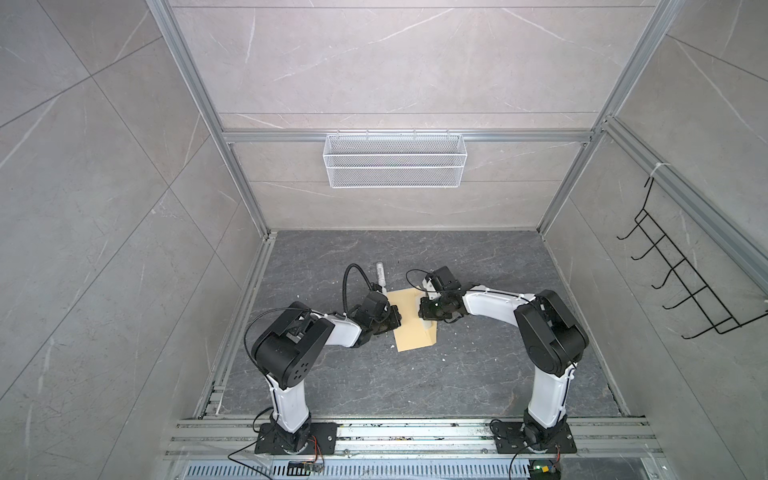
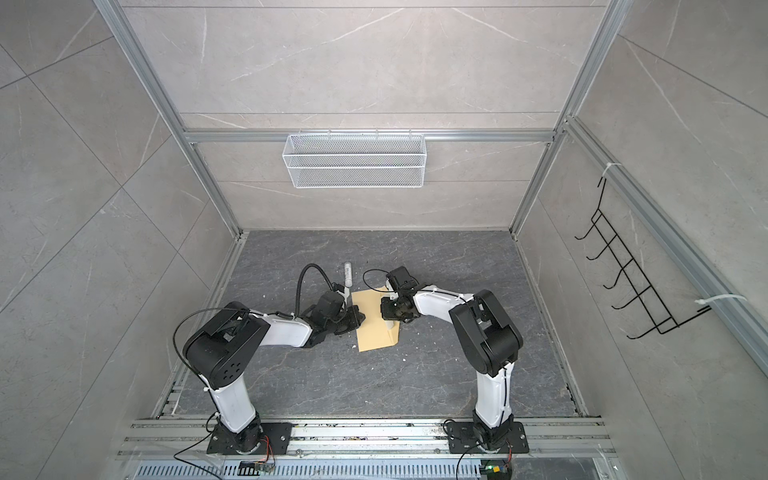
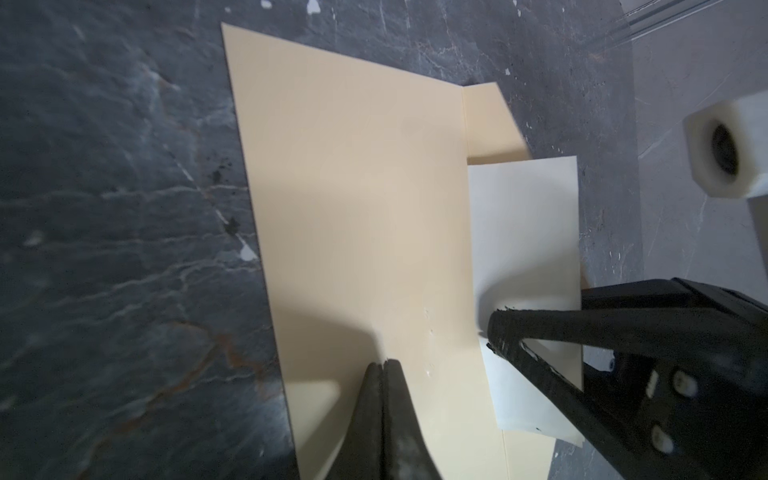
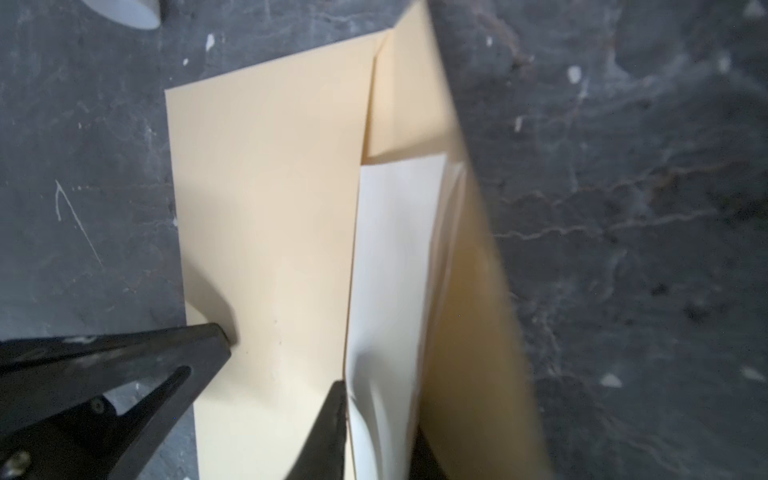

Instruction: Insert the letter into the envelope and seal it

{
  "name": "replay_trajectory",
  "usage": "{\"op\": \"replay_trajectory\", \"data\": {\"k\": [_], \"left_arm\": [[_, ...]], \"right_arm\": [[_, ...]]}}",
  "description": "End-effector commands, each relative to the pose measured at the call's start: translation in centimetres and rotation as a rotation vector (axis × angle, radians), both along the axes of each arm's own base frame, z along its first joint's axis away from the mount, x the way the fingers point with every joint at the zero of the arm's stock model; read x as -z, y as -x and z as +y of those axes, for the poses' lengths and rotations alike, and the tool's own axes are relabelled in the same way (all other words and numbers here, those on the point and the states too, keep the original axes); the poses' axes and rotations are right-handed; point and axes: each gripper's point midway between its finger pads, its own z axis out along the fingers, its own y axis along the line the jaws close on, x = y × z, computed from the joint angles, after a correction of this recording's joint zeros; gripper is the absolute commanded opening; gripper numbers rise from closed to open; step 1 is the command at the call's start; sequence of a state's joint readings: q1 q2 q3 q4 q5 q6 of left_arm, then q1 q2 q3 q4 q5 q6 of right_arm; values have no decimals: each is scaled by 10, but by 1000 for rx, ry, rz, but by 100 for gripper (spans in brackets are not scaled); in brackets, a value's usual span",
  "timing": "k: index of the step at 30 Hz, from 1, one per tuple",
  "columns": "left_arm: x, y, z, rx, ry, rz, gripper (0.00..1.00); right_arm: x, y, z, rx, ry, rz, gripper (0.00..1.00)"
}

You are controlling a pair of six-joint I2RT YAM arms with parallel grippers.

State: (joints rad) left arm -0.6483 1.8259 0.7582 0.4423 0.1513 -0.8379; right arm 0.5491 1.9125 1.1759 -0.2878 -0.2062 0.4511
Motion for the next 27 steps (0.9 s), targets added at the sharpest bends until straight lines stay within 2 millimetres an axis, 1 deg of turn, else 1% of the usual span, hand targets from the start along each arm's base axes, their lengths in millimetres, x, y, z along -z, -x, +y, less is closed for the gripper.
{"op": "replay_trajectory", "data": {"k": [1, 4, 8, 10, 12, 15, 17, 19, 21, 23, 25, 27], "left_arm": [[23, 13, 7, 10, -68, 65, 0], [22, 13, 7, 13, -65, 62, 0], [15, 11, 4, 16, -51, 51, 0], [4, 7, -2, 25, -24, 26, 0], [-13, 2, -9, 40, 4, -4, 1], [-42, -6, -16, 56, 33, -59, 11], [-60, -10, -18, 60, 44, -94, 16], [-78, -12, -19, 64, 50, -125, 22], [-91, -12, -16, 63, 44, -149, 28], [-98, -11, -9, 53, 20, -166, 35], [-100, -8, 1, 37, -21, -177, 39], [-96, -4, 13, 14, -66, -180, 44]], "right_arm": [[-26, -3, -15, -7, 78, -52, 32], [-34, -3, -26, -5, 136, -80, 40], [-42, -2, -31, -3, 152, -96, 49], [-44, -2, -29, -3, 138, -97, 51], [-46, -2, -25, -6, 121, -101, 53], [-48, -4, -22, -6, 105, -104, 54], [-49, -4, -21, -5, 99, -109, 54], [-50, -5, -21, -3, 99, -112, 56], [-49, -7, -21, -1, 98, -112, 57], [-49, -7, -19, -3, 95, -111, 58], [-49, -8, -18, -4, 90, -114, 59], [-50, -9, -17, -3, 86, -116, 59]]}}
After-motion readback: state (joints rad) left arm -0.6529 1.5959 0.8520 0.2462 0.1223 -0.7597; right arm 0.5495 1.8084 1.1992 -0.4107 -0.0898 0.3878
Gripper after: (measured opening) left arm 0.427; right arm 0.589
